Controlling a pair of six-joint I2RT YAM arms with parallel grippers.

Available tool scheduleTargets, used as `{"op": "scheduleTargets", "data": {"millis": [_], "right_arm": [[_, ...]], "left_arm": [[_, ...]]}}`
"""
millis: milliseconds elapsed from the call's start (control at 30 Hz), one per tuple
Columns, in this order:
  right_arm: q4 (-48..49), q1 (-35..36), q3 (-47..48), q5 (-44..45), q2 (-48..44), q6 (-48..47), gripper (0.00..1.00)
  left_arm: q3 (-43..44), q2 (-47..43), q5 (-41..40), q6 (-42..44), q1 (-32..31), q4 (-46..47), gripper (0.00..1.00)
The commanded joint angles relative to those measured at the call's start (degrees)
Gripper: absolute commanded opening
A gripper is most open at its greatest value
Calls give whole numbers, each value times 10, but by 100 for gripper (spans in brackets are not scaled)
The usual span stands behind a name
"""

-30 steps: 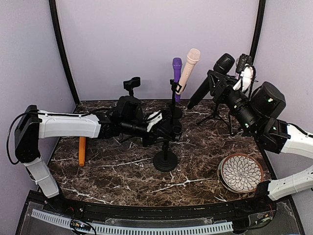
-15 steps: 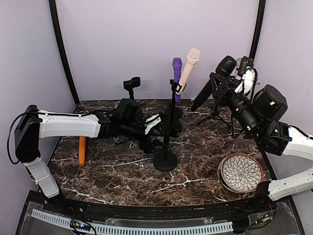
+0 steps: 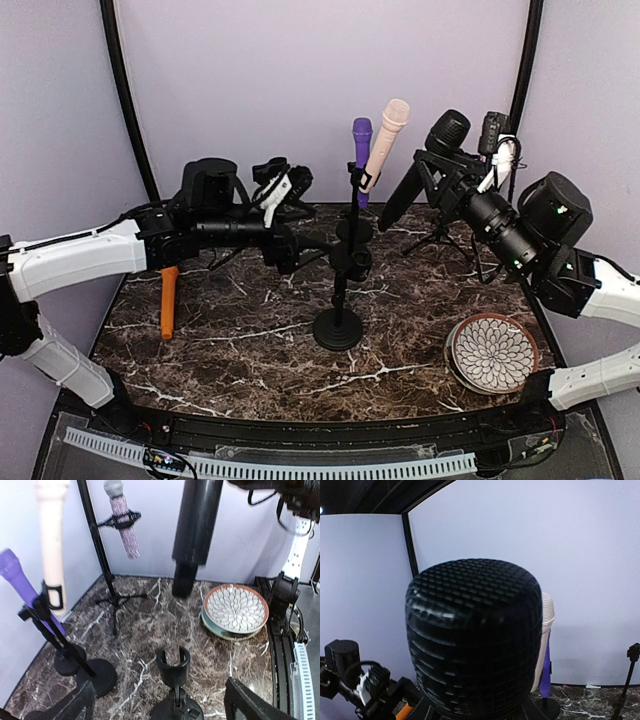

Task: Remove the microphone from the stand
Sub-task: Remove the microphone from the microphone stand, then pass from the right arm to the left

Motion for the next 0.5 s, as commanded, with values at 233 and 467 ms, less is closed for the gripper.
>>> {"op": "scheduleTargets", "data": {"millis": [233, 467], "right_arm": [[29, -3, 72, -205, 80, -10, 0], [-49, -38, 188, -313, 199, 18, 0]], "left_arm": [[-12, -126, -30, -150, 2, -20, 93], [-49, -190, -74, -245, 27, -38, 93]]}}
